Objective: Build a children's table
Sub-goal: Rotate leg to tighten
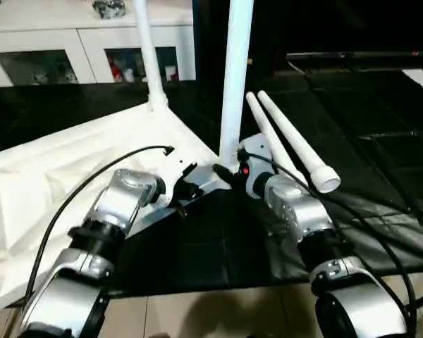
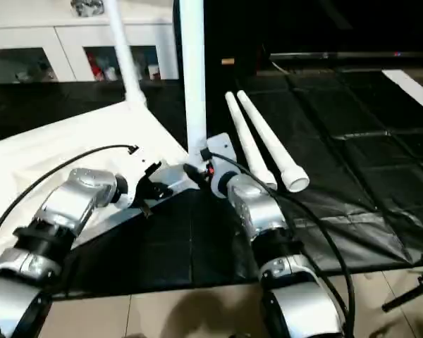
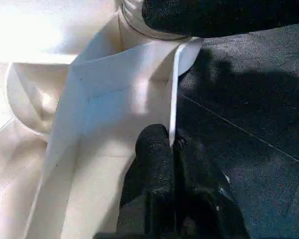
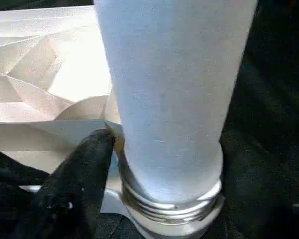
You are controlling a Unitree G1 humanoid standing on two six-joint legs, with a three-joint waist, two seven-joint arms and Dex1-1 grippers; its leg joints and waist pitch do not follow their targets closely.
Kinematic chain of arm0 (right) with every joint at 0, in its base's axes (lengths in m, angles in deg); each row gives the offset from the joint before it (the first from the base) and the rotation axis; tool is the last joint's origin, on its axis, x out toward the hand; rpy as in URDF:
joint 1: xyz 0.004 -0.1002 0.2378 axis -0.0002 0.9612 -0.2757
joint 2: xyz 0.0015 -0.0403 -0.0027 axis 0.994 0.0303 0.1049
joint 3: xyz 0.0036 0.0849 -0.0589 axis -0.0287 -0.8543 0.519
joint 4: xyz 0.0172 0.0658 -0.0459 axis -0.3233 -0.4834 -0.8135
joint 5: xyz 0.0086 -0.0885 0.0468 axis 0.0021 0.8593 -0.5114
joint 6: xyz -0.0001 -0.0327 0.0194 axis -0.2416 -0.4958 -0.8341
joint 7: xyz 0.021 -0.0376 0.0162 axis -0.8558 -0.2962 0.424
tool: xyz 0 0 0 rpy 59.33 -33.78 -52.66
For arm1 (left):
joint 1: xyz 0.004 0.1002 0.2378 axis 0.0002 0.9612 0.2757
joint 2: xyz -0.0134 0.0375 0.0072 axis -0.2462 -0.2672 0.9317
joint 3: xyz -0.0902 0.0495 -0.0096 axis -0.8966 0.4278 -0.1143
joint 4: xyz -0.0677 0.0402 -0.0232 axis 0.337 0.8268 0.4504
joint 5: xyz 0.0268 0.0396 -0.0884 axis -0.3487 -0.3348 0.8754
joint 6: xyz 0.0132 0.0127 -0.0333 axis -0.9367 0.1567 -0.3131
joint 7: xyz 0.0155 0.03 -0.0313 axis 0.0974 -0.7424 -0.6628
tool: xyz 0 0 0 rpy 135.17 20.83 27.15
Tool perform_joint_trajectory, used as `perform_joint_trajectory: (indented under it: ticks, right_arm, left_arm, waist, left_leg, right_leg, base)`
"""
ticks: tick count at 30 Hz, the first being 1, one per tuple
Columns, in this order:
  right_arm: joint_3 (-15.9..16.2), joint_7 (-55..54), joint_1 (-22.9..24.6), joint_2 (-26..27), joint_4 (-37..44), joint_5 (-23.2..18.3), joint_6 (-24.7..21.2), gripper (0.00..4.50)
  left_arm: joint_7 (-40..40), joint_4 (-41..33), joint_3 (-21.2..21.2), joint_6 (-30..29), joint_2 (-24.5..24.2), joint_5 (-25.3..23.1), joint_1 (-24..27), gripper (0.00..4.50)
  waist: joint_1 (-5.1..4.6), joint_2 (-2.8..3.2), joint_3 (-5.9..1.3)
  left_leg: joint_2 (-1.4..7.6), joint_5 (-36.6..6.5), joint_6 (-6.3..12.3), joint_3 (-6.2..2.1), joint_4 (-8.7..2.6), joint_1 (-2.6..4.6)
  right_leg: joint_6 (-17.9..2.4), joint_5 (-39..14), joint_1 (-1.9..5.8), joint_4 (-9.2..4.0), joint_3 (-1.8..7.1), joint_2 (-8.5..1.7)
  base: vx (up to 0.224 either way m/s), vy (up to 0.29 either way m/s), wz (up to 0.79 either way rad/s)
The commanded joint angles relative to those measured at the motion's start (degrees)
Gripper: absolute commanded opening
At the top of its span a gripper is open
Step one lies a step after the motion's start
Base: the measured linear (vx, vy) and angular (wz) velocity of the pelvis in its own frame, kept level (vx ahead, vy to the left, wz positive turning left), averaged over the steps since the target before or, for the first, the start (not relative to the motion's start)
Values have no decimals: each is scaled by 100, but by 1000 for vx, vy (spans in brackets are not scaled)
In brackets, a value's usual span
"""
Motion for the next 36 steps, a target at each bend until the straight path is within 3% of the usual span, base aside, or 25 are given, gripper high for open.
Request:
perform_joint_trajectory:
  ticks: [1,8,9,11,14,15,21,27,36]
  right_arm:
    - [396,707,50,364,209,-205,152,380]
    - [501,2063,580,-606,936,-415,358,432]
    - [497,2213,630,-711,996,-442,379,447]
    - [484,2497,729,-994,1053,-429,542,447]
    - [480,3038,888,-1387,1198,-480,645,447]
    - [472,3333,953,-1544,1312,-563,622,447]
    - [630,4239,1066,-1981,1723,-833,295,447]
    - [896,4802,1044,-2259,1803,-821,234,447]
    - [1238,5103,940,-2315,1799,-678,154,447]
  left_arm:
    - [-1,-375,29,200,154,220,-107,0]
    - [-960,-307,329,997,-485,127,48,0]
    - [-1078,-300,382,1086,-582,99,65,0]
    - [-1458,-264,476,1372,-803,99,99,0]
    - [-2003,-220,616,1771,-1092,105,132,0]
    - [-2225,-184,692,1912,-1207,103,136,0]
    - [-2749,-51,899,2393,-1414,73,145,0]
    - [-3138,98,1081,2776,-1474,78,122,0]
    - [-3322,217,1211,3099,-1423,8,88,0]
  waist:
    - [36,-7,-453]
    - [65,0,-449]
    - [97,42,-442]
    - [112,28,-439]
    - [182,48,-431]
    - [219,63,-442]
    - [329,51,-449]
    - [359,27,-444]
    - [411,4,-452]
  left_leg:
    - [269,-564,436,-104,-350,27]
    - [275,-652,519,-102,-347,28]
    - [278,-711,518,-106,-348,33]
    - [283,-820,495,-95,-351,46]
    - [292,-894,411,-101,-363,54]
    - [304,-904,396,-90,-355,88]
    - [326,-875,412,-99,-359,65]
    - [307,-878,345,-95,-357,60]
    - [310,-828,352,-90,-351,63]
  right_leg:
    - [-1138,-871,424,-337,374,-507]
    - [-1069,-899,424,-346,372,-489]
    - [-1035,-1003,414,-354,371,-495]
    - [-998,-1166,398,-387,366,-494]
    - [-926,-1314,394,-403,366,-486]
    - [-948,-1272,370,-397,376,-479]
    - [-1015,-1129,386,-359,365,-487]
    - [-897,-1497,386,-402,364,-501]
    - [-868,-1511,375,-401,361,-493]
  base:
    - [0,0,0]
    - [0,0,0]
    - [0,0,0]
    - [0,0,0]
    - [0,0,0]
    - [0,0,0]
    - [0,0,0]
    - [0,0,0]
    - [0,0,0]
